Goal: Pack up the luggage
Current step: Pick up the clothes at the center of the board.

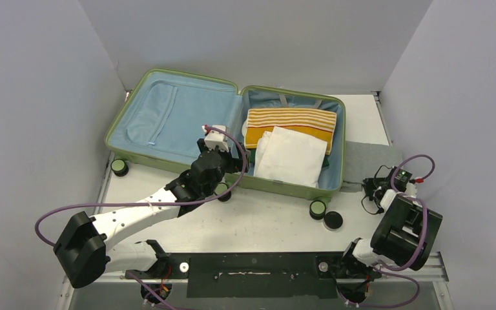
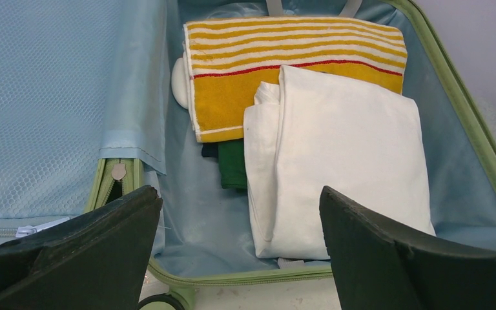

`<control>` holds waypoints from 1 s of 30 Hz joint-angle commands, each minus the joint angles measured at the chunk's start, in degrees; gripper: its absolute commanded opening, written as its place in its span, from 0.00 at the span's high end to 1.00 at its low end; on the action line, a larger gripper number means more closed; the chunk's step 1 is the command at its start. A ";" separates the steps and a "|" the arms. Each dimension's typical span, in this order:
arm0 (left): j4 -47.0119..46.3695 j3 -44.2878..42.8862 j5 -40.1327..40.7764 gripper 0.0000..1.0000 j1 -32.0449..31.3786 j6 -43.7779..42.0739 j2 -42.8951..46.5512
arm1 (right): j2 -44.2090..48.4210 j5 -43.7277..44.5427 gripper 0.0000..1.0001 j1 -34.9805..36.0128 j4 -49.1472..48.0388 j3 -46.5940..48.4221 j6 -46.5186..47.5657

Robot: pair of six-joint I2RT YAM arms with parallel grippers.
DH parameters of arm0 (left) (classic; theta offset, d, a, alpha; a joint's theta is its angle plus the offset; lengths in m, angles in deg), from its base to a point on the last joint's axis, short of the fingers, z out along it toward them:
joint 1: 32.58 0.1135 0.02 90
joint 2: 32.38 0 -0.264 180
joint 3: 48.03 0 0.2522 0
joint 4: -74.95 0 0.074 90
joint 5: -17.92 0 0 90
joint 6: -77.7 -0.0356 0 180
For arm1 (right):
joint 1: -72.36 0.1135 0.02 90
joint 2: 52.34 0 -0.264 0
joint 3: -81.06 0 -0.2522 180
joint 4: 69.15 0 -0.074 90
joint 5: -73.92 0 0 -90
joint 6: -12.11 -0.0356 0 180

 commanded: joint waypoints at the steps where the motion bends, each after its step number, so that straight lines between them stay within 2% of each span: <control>1: -0.71 -2.31 0.54 0.10 -0.21 -0.74 0.26 | -4.03 0.69 0.98 -2.04 11.00 -4.82 7.65; 5: -0.71 -2.22 0.93 0.10 -0.21 -0.80 0.63 | 2.03 0.88 1.00 -2.37 13.38 -2.72 8.95; 10: -0.80 -2.10 0.59 0.09 -0.21 -0.47 0.79 | 12.14 7.60 1.00 -0.51 22.59 6.12 10.56; 14: -0.81 -2.09 0.21 0.09 -0.21 -0.09 0.82 | 12.67 12.99 1.00 2.45 28.49 14.16 11.18; 21: -0.79 -2.04 0.83 0.09 -0.45 -0.33 1.35 | 15.89 17.81 1.00 6.90 30.65 19.84 8.87; 30: -0.78 -2.04 1.03 0.09 -0.56 -0.60 1.66 | 17.07 23.66 1.00 10.88 35.69 30.76 11.85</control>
